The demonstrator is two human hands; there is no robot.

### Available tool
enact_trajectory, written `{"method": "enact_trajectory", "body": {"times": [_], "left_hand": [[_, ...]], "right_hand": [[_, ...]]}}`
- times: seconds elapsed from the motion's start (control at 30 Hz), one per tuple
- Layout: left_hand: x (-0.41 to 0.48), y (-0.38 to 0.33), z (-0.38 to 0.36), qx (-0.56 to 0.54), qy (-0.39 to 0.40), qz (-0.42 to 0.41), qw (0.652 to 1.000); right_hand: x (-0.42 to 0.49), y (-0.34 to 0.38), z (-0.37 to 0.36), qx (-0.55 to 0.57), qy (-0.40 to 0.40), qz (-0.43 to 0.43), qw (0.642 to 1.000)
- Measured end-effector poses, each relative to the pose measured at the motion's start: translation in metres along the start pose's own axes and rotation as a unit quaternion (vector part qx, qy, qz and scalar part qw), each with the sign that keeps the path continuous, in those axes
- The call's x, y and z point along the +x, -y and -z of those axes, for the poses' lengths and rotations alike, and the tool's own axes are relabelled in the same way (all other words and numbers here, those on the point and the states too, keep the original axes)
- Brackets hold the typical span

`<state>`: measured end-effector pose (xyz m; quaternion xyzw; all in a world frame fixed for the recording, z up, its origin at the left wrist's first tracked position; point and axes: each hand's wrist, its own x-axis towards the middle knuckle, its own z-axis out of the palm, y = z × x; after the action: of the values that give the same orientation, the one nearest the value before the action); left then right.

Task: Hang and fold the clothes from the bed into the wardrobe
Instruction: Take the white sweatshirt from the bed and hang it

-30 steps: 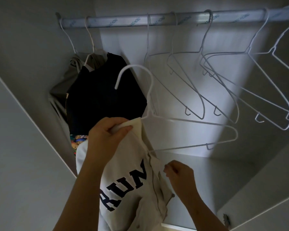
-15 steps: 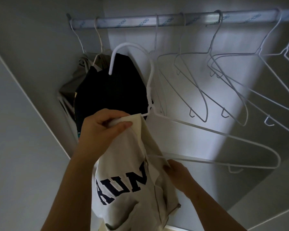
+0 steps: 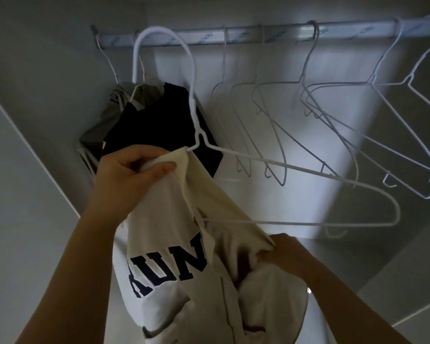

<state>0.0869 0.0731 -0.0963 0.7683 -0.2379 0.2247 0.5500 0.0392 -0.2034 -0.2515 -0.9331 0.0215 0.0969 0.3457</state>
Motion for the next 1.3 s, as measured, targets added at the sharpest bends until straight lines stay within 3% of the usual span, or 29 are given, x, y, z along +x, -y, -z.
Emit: {"method": "enact_trajectory", "body": {"times": [0.27, 0.47, 0.57, 0.7, 0.9, 0.97, 1.07, 1.2, 1.3], "left_hand": [[0.004, -0.001, 0.014, 0.053, 0.031, -0.075, 0.995], [0.005, -0.003, 0.025, 0.094, 0.111, -0.093, 0.985], [0.005, -0.004, 0.032, 0.095, 0.148, -0.096, 0.980], [0.003, 0.002, 0.039, 0.162, 0.182, -0.166, 0.956], [-0.011, 0.019, 0.031, 0.267, 0.264, -0.231, 0.898], [-0.017, 0.026, 0.026, 0.313, 0.255, -0.231, 0.885], [-0.027, 0.034, 0.015, 0.394, 0.182, -0.221, 0.874], [-0.035, 0.034, -0.004, 0.408, 0.109, -0.116, 0.899], [-0.040, 0.030, -0.011, 0.363, 0.087, -0.066, 0.925]], "right_hand": [[-0.006, -0.019, 0.026, 0.116, -0.062, -0.053, 0.990], [-0.004, -0.023, 0.042, 0.023, -0.097, -0.038, 0.994], [-0.007, -0.030, 0.053, 0.154, -0.067, -0.009, 0.986], [-0.009, -0.027, 0.074, 0.193, -0.061, 0.000, 0.979], [-0.005, -0.011, 0.088, 0.136, -0.091, 0.002, 0.987], [-0.004, -0.004, 0.089, 0.118, -0.111, 0.000, 0.987], [-0.007, 0.014, 0.086, 0.138, -0.135, -0.037, 0.981], [-0.019, 0.046, 0.071, 0.235, -0.132, -0.027, 0.963], [-0.032, 0.072, 0.054, 0.186, -0.126, 0.023, 0.974]]}}
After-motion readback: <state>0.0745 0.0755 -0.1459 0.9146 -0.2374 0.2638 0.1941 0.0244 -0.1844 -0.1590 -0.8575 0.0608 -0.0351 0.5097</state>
